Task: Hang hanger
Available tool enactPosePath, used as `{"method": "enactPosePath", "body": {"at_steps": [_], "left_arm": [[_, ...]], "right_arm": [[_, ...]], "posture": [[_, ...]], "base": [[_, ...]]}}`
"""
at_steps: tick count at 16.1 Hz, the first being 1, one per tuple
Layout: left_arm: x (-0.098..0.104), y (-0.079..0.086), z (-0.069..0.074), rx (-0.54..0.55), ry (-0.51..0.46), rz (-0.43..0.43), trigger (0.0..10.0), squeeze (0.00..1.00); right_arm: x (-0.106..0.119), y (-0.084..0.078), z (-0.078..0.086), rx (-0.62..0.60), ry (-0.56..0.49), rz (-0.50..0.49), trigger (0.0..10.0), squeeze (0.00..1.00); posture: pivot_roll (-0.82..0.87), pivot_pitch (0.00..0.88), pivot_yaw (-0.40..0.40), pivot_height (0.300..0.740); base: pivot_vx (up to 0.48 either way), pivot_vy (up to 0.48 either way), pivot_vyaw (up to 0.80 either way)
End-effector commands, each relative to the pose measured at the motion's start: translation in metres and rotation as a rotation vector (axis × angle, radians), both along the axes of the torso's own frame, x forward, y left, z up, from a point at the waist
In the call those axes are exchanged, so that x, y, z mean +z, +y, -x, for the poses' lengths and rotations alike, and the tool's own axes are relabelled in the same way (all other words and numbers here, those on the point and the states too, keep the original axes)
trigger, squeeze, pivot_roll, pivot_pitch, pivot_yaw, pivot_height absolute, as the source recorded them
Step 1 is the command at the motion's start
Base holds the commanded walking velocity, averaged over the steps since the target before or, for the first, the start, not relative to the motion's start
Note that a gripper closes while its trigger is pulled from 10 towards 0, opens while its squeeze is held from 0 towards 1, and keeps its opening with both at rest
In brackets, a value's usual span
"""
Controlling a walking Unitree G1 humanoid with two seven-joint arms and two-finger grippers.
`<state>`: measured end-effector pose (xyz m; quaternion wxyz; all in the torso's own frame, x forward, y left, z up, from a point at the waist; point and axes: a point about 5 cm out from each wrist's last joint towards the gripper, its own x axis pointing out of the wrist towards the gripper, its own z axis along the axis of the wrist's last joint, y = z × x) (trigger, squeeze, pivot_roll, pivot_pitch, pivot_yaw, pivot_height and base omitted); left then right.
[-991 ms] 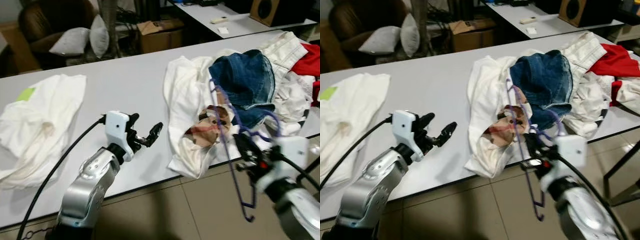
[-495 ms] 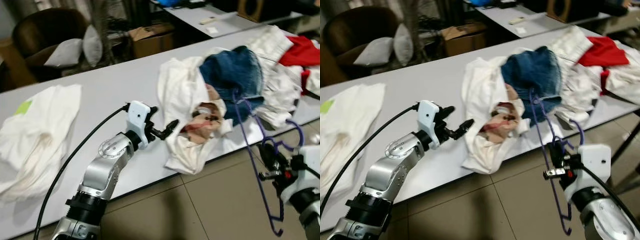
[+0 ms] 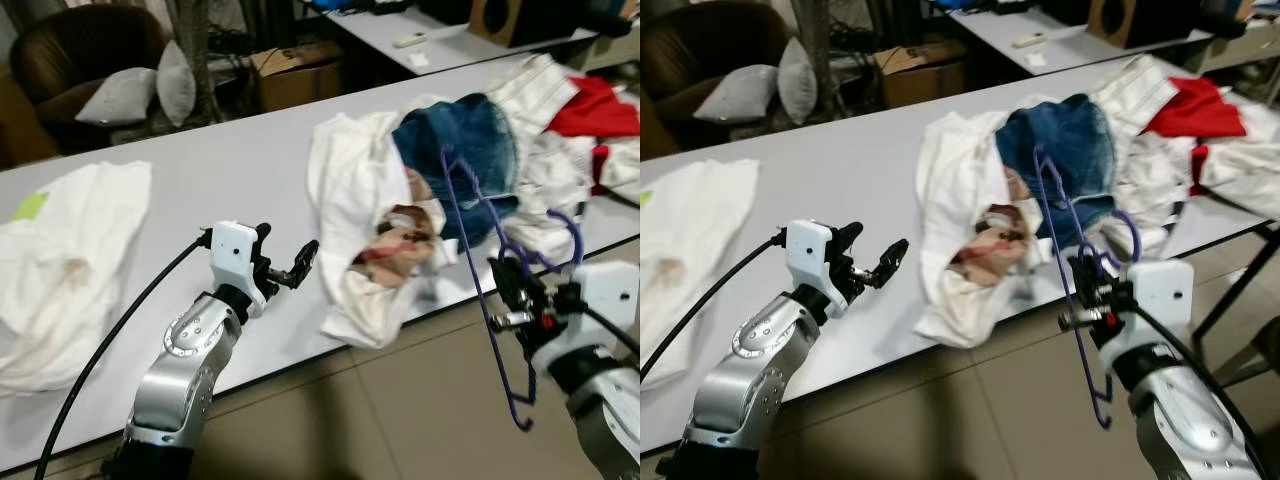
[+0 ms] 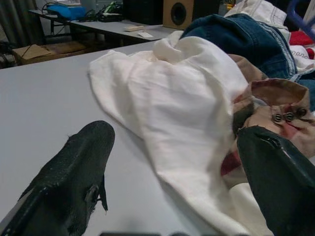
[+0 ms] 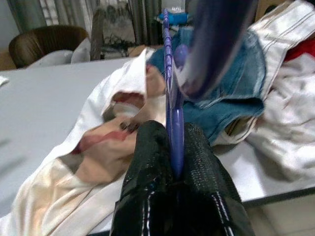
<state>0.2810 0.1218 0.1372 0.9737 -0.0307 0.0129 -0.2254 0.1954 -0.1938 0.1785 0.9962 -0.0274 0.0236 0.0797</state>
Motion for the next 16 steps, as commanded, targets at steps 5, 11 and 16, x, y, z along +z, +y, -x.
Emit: {"method": "enactPosePath", "body": {"at_steps": [5, 11, 16], "left_arm": [[0.003, -0.002, 0.001, 0.012, -0.005, -0.016, 10.0, 0.87], [-0.001, -0.001, -0.002, 0.016, 0.012, -0.038, 10.0, 0.70], [0.002, 0.002, -0.006, -0.004, 0.001, -0.033, 10.0, 0.62]], "right_arm": [[-0.008, 0.003, -0.008, -0.012, 0.025, 0.056, 10.0, 0.00], [-0.010, 0.002, -0.010, 0.002, 0.022, 0.039, 10.0, 0.00], [-0.012, 0.000, -0.017, 0.034, 0.019, 0.007, 10.0, 0.00]], "posture": [[-0.16, 0.000, 0.070, 0.740], [-0.15, 0.000, 0.080, 0.740], [-0.15, 0.000, 0.080, 0.740]], "base": [[0.000, -0.422, 0.00], [0.000, -0.112, 0.00], [0.286, 0.000, -0.41]]}}
